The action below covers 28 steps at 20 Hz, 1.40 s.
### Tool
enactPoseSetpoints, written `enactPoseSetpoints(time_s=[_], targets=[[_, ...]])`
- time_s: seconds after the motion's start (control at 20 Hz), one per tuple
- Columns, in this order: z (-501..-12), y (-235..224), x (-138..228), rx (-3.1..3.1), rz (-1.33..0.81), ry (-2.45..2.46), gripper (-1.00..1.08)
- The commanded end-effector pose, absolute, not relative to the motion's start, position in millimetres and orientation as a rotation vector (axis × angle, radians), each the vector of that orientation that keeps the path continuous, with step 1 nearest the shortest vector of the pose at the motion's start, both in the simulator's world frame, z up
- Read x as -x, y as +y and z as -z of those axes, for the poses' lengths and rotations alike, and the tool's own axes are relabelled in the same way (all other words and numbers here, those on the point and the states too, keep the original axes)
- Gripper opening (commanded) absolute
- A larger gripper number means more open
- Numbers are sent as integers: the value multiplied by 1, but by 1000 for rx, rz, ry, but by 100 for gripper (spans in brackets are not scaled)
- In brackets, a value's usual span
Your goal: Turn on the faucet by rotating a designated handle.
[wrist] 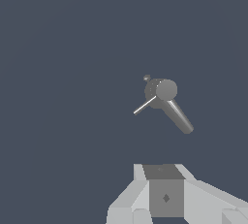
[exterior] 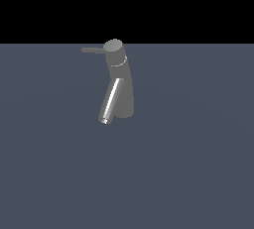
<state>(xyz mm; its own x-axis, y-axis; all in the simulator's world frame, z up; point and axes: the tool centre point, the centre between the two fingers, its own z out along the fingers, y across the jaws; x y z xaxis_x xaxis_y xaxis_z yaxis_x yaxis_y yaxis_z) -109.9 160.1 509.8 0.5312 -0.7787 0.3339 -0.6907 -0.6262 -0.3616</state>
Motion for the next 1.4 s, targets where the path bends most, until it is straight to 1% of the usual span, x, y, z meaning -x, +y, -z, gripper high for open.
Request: enactPoseSetpoints(time_s=[0.0, 0.4, 0.8, 1.05, 1.35], targets=[[-499, 167, 93, 2512, 719, 1337, -100], [-448, 172, 39, 2276, 736, 1602, -100], [-380, 153, -13, 2003, 712, 1864, -100], [-340, 135, -35, 1849, 688, 1994, -100], [-307, 117, -49, 1719, 666, 2094, -100]])
